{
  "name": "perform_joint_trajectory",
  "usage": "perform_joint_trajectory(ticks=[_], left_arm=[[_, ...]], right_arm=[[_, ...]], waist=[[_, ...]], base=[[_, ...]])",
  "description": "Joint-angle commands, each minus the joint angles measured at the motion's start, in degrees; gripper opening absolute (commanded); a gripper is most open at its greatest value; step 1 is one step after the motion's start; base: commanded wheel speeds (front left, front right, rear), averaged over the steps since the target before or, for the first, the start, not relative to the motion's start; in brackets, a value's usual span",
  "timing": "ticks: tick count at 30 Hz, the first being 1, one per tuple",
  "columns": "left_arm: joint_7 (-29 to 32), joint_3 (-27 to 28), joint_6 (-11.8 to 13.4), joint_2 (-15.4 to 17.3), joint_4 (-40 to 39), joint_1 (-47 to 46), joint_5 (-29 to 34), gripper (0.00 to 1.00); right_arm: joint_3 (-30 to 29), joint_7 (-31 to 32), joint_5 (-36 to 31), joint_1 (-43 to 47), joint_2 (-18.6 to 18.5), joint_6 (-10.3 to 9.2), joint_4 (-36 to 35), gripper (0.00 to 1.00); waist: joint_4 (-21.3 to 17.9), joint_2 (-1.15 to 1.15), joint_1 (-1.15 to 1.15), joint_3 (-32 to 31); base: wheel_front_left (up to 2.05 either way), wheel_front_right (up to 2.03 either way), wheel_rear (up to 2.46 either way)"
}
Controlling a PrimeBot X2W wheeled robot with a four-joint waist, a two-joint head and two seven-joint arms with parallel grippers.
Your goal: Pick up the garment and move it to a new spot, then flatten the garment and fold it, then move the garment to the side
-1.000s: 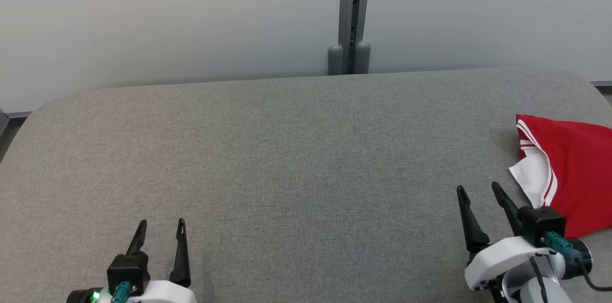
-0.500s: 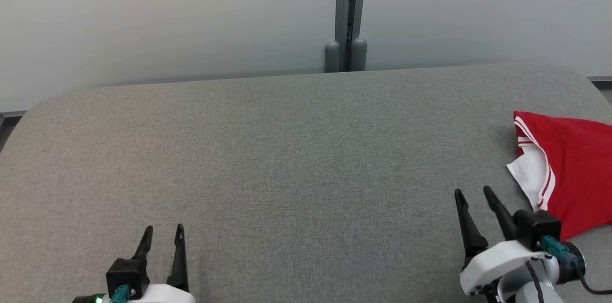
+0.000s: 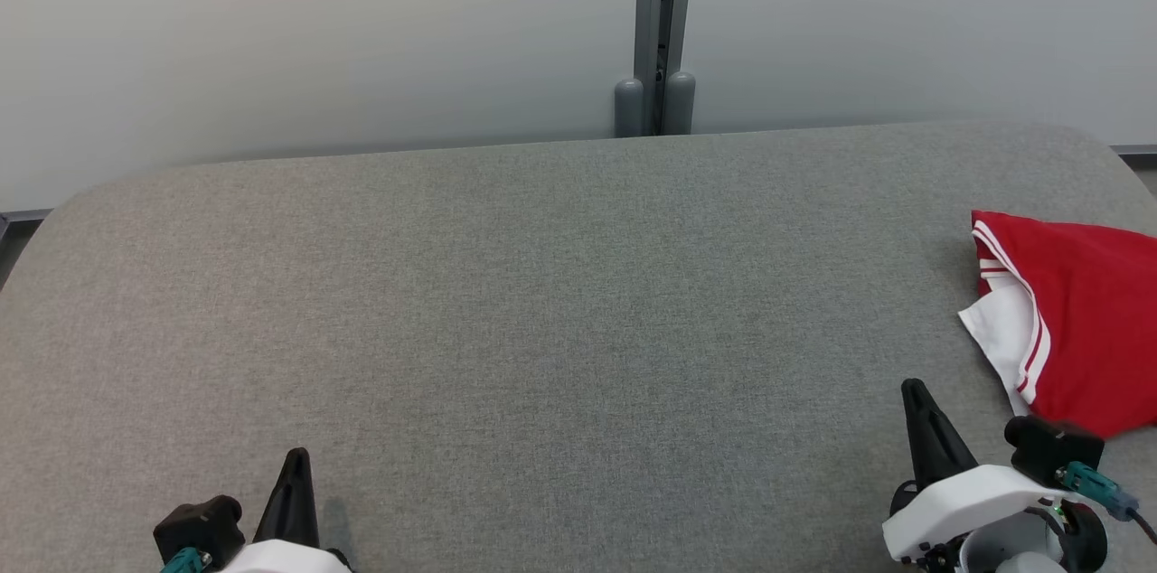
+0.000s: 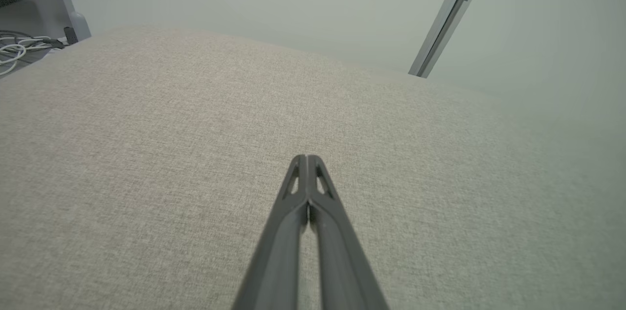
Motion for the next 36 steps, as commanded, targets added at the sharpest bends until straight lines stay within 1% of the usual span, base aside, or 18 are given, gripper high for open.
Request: perform_joint_trajectory(ticks=[1, 18, 36], left_arm=[[0.3, 0.4, -0.4, 0.3, -1.3, -1.8, -1.9, 0.0], [4.1, 1.9, -2.5, 0.5, -3.6, -2.7, -18.3, 0.0], [7.6, 3.4, -4.4, 0.6, -5.5, -3.7, -32.6, 0.0]], right_arm=[[-0.4, 0.4, 1.9, -0.8, -0.4, 0.0, -1.5, 0.0], [-2.2, 4.3, 18.0, 0.3, -0.6, 0.0, -5.1, 0.0], [-3.9, 8.0, 32.0, 1.0, -0.8, 0.0, -8.1, 0.0]], waist=[[0.0, 0.0, 0.0, 0.0], [0.2, 0.0, 0.0, 0.0], [0.3, 0.0, 0.0, 0.0]], base=[[0.0, 0.0, 0.0], [0.0, 0.0, 0.0], [0.0, 0.0, 0.0]])
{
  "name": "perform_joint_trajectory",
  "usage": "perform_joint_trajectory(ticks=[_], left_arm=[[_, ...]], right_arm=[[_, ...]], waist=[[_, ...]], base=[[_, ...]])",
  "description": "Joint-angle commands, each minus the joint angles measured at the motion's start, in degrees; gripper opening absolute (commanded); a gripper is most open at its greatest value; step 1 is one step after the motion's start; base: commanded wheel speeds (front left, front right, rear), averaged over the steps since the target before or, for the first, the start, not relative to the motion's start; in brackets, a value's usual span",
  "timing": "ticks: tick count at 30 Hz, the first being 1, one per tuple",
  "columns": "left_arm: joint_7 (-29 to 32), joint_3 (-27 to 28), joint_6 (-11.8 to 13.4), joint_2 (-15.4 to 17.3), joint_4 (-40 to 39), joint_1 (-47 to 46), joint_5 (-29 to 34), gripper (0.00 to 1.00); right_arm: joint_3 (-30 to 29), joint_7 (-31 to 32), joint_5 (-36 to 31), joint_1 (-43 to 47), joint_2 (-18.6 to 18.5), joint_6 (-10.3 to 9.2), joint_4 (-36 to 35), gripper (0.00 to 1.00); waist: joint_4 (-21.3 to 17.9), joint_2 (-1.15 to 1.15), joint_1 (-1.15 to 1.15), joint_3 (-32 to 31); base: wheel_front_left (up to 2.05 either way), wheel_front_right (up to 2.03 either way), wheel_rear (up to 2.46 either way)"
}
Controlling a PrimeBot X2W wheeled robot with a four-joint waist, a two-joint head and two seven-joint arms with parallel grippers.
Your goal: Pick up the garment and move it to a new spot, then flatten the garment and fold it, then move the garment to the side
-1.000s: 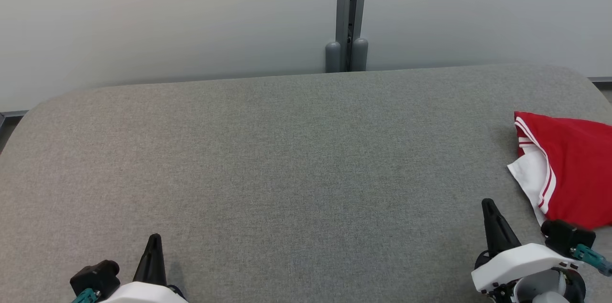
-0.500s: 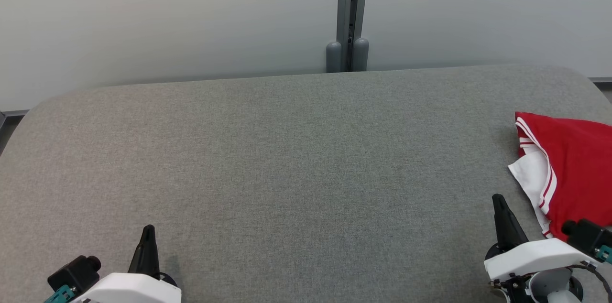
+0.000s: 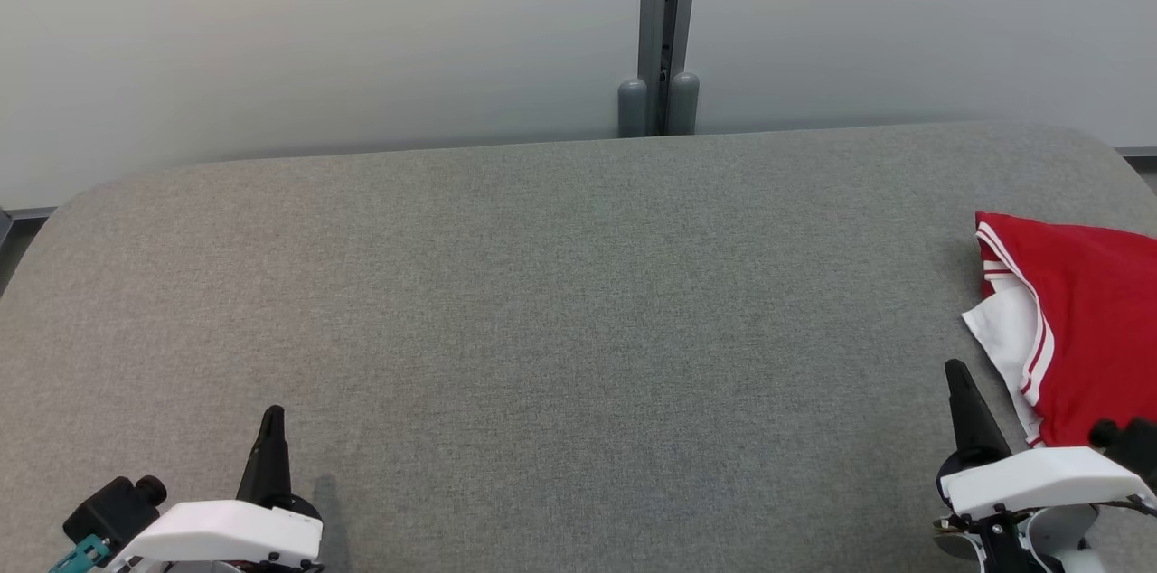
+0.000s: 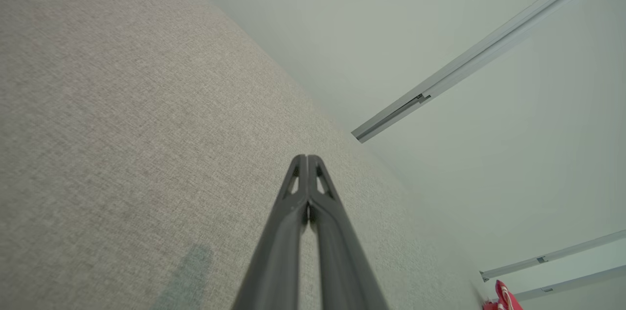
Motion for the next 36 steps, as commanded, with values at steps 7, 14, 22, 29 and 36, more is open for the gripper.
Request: perform_joint_trajectory(ticks=[7, 14, 22, 29, 36], left_arm=[[1.4, 0.9, -1.0, 0.4, -1.5, -1.9, -5.9, 0.0], [2.5, 1.4, -1.7, 0.4, -2.1, -2.3, -10.4, 0.0], [3.7, 1.9, -2.2, 0.5, -2.7, -2.4, -15.4, 0.0], [4.7, 2.3, -2.8, 0.5, -3.2, -2.8, -19.5, 0.0], [5.7, 2.7, -3.3, 0.5, -3.7, -3.1, -23.3, 0.0]], right_arm=[[-0.9, 1.5, 5.8, -0.1, -0.6, 0.01, -2.0, 0.0], [-1.4, 2.7, 10.3, 0.2, -0.6, 0.01, -2.9, 0.0], [-2.0, 4.0, 15.2, 0.5, -0.7, 0.01, -3.9, 0.0], [-2.6, 5.0, 19.2, 0.8, -0.7, 0.01, -4.8, 0.0], [-3.0, 6.0, 22.9, 1.0, -0.8, 0.01, -5.6, 0.0]], waist=[[0.1, 0.0, 0.0, 0.0], [0.1, 0.0, 0.0, 0.0], [0.2, 0.0, 0.0, 0.0], [0.3, 0.0, 0.0, 0.0], [0.3, 0.0, 0.0, 0.0]], base=[[0.0, 0.0, 0.0], [0.0, 0.0, 0.0], [0.0, 0.0, 0.0], [0.0, 0.0, 0.0], [0.0, 0.0, 0.0]])
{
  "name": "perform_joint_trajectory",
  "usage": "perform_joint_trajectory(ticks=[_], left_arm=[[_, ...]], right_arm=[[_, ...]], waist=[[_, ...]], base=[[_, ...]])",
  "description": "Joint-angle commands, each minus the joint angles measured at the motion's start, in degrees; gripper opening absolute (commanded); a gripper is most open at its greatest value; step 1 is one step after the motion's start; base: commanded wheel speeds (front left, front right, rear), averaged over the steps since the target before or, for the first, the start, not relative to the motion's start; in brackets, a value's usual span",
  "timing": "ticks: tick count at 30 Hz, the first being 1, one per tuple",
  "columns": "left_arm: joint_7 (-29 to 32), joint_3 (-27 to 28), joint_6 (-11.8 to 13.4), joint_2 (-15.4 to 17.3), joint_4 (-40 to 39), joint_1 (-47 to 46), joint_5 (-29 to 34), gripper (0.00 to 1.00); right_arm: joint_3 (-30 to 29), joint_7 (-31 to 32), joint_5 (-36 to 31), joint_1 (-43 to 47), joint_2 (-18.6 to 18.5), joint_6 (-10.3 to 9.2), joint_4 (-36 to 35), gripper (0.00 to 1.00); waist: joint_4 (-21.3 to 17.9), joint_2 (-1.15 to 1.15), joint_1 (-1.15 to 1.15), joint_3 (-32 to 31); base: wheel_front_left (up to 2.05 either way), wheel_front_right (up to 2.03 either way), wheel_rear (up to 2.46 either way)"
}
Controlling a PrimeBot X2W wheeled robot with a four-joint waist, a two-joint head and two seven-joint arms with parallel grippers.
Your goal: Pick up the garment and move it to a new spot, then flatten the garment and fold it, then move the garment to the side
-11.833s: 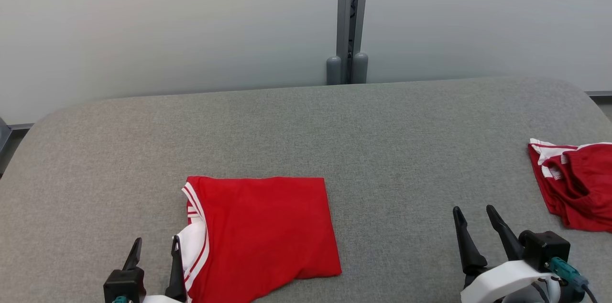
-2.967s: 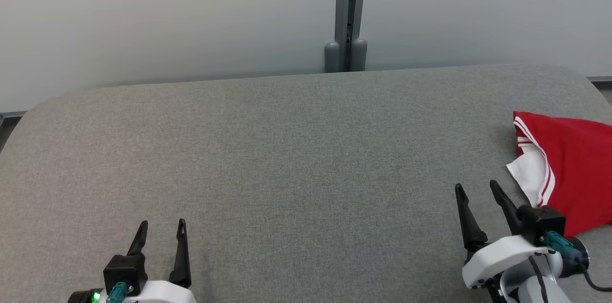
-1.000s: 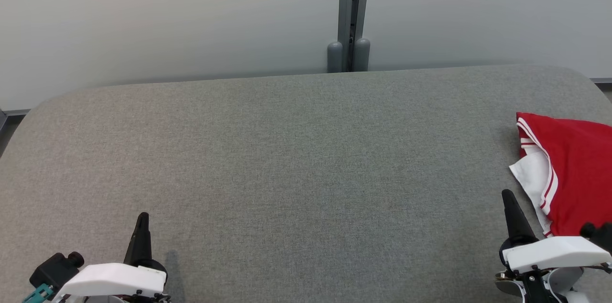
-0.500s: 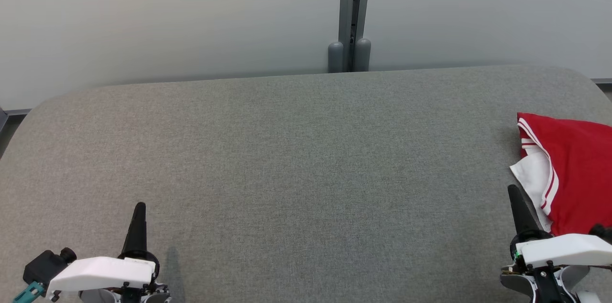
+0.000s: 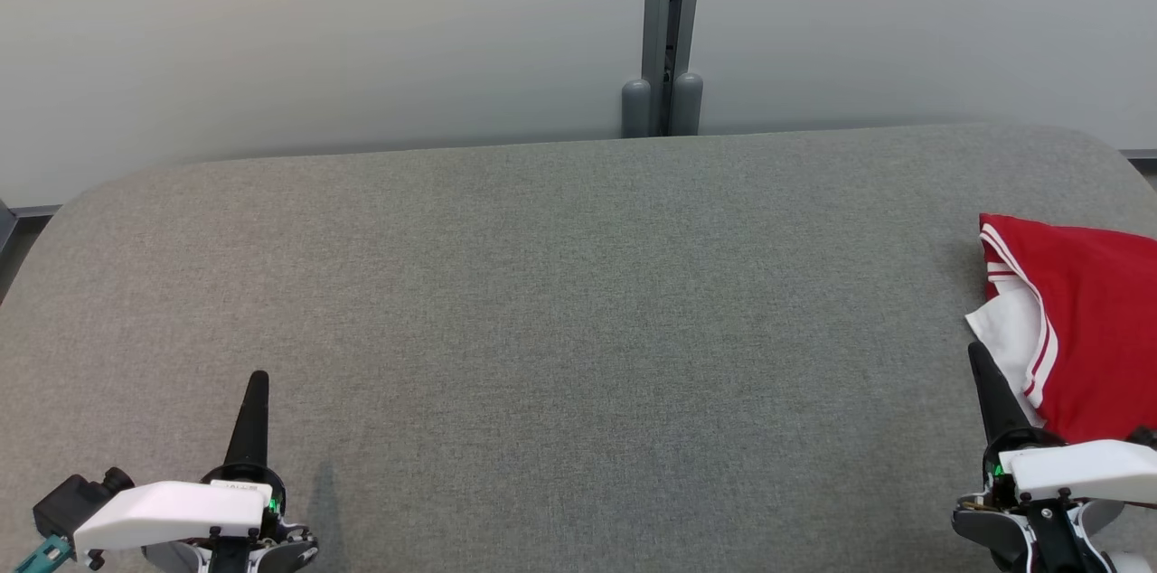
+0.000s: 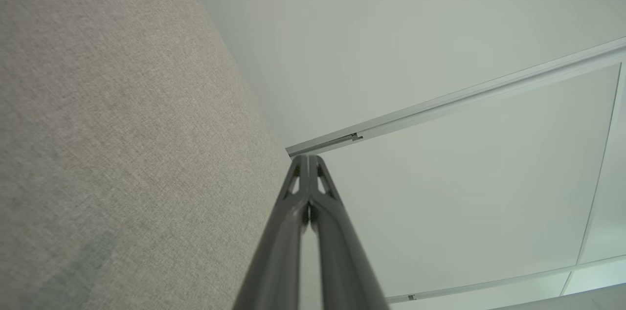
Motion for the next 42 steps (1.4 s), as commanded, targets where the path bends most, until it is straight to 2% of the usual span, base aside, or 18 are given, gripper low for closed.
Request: perform_joint_trajectory(ticks=[1, 42], left_arm=[[0.3, 0.3, -0.4, 0.4, -0.7, -1.6, -1.5, 0.0], [4.9, 2.3, -2.7, 0.5, -2.9, -2.6, -19.7, 0.0]], right_arm=[[-0.3, 0.4, 1.5, 0.2, -0.5, 0.01, -0.8, 0.0], [-2.5, 5.1, 19.5, 1.4, -0.8, 0.01, -4.5, 0.0]], waist=[[0.0, 0.0, 0.0, 0.0], [0.4, 0.0, 0.0, 0.0]], base=[[0.0, 0.0, 0.0], [0.0, 0.0, 0.0]])
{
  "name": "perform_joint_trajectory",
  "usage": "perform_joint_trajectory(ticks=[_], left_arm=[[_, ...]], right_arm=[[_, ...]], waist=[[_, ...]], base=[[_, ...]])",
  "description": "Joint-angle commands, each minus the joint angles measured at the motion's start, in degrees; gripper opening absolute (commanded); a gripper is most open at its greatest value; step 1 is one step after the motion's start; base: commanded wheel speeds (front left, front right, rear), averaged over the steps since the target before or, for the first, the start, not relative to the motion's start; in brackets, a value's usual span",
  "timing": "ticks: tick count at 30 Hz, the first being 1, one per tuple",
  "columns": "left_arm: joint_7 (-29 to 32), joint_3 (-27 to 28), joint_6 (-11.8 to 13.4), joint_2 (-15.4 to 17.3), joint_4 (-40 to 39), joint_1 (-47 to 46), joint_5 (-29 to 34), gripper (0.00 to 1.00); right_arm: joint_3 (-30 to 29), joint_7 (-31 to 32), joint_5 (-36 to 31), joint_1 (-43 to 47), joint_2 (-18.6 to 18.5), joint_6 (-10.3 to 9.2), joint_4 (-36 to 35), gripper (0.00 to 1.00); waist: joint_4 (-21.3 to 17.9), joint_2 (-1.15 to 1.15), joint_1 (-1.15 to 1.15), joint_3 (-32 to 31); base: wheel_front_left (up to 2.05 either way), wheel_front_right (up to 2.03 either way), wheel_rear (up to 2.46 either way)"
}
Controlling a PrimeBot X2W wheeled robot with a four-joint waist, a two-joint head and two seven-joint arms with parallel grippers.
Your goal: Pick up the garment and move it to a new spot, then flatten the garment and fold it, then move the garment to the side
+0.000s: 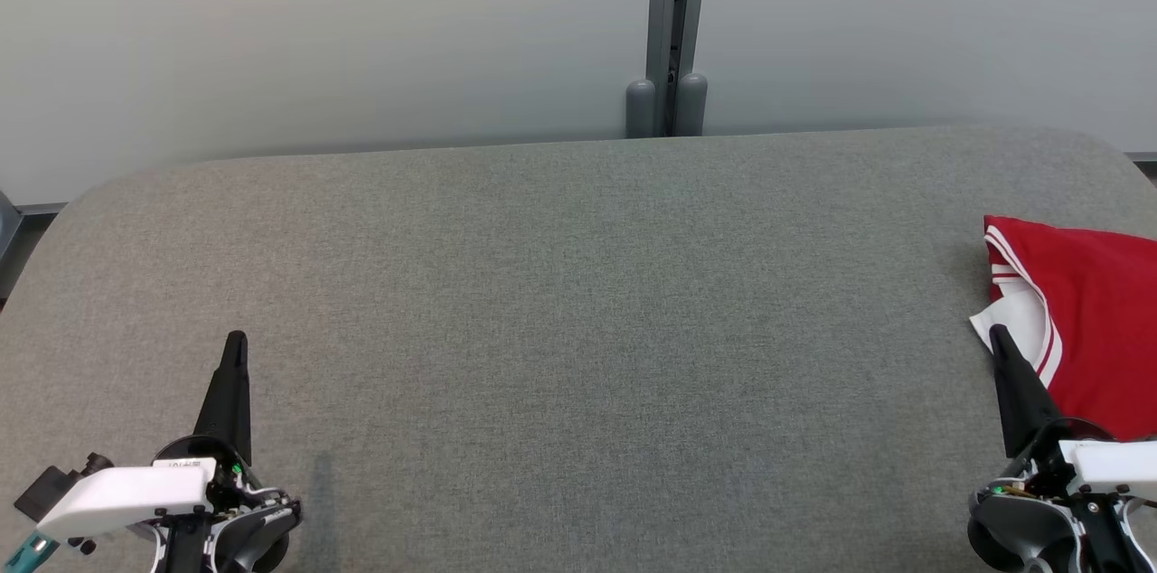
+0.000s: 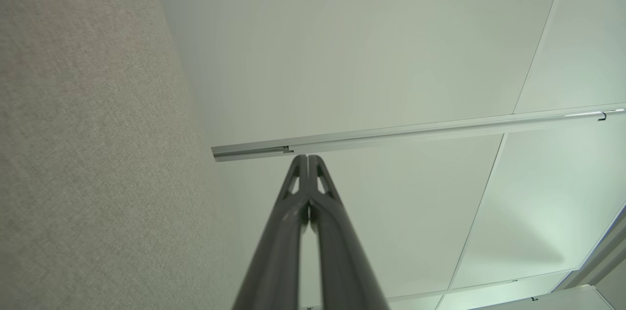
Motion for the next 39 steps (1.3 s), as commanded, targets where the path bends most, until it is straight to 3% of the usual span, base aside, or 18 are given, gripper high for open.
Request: perform_joint_trajectory(ticks=[1, 39], left_arm=[[0.3, 0.3, -0.3, 0.3, -0.3, -0.9, -0.7, 0.0], [0.2, 0.3, -0.3, 0.3, -0.3, -0.9, -0.6, 0.0]], right_arm=[[-0.1, 0.3, 1.0, 0.5, -0.5, 0.02, -0.4, 0.0], [-0.1, 0.3, 0.9, 0.5, -0.5, 0.02, -0.3, 0.0]], waist=[[0.0, 0.0, 0.0, 0.0], [0.0, 0.0, 0.0, 0.0]], base=[[0.0, 0.0, 0.0], [0.0, 0.0, 0.0]])
